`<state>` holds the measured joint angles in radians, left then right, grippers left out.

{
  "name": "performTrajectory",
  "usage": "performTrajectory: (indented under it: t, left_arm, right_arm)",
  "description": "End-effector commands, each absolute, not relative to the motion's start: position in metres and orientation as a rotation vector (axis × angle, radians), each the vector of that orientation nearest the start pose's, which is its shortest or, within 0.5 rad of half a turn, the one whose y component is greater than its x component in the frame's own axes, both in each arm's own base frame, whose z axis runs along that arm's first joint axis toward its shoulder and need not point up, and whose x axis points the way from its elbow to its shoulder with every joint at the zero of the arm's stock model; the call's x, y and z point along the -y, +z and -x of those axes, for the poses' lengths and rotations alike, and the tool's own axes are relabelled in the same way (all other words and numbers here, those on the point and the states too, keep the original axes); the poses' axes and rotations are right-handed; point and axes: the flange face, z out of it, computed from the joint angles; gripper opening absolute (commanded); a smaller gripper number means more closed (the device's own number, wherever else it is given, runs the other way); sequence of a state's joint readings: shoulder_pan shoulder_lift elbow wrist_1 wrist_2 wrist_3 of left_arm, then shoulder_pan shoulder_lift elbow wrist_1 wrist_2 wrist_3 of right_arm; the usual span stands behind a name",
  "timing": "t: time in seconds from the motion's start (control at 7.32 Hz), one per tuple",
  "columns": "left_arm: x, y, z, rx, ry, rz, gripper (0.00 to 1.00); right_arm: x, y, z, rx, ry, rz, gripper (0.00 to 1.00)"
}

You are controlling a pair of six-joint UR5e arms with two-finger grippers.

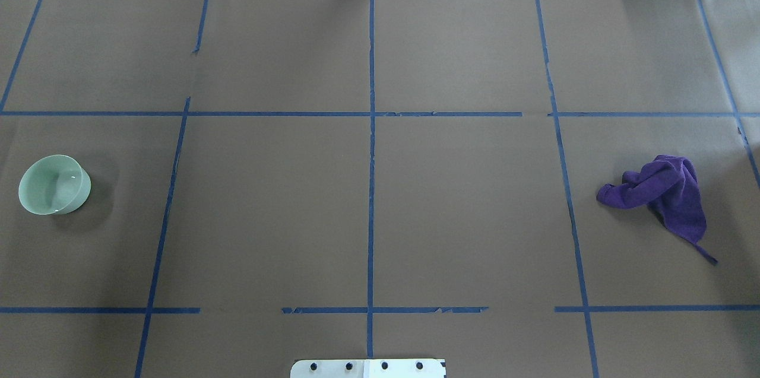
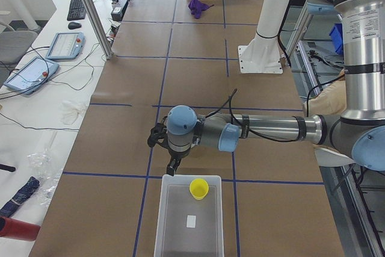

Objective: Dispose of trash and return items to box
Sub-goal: 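Reach the right gripper down onto the purple cloth and grasp it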

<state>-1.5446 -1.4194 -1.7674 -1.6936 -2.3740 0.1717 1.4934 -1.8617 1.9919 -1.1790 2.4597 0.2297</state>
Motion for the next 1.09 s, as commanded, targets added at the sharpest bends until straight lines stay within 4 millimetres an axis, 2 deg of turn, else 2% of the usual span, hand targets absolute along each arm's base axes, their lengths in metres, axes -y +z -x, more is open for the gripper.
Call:
performTrajectory:
  t: [0.0,0.14,0.27,0.55,0.82,0.96]
  left_arm:
    - [0.444,0.613,0.059,-0.711,0.227,-0.172,1.00]
    - [0.445,0.609,0.059,-0.710,0.229,-0.180,1.00]
    - [0.449,0.605,0.059,-0.709,0.232,-0.189,1.00]
    - [0.453,0.601,0.059,-0.708,0.235,-0.197,1.00]
    - [0.454,0.600,0.059,-0.714,0.236,-0.199,1.00]
    - [0.457,0.598,0.059,-0.714,0.238,-0.204,1.00]
  right_arm:
    - [0.378,0.509,0.033,0.923,-0.114,-0.299,1.00]
    - [0.378,0.506,0.078,0.892,-0.066,-0.273,1.00]
    - [0.378,0.511,0.114,0.853,-0.046,-0.301,1.00]
    - [0.395,0.539,0.149,0.779,-0.056,-0.313,1.00]
    - [0.398,0.547,0.174,0.754,-0.089,-0.315,1.00]
    - [0.400,0.544,0.191,0.747,-0.115,-0.329,1.00]
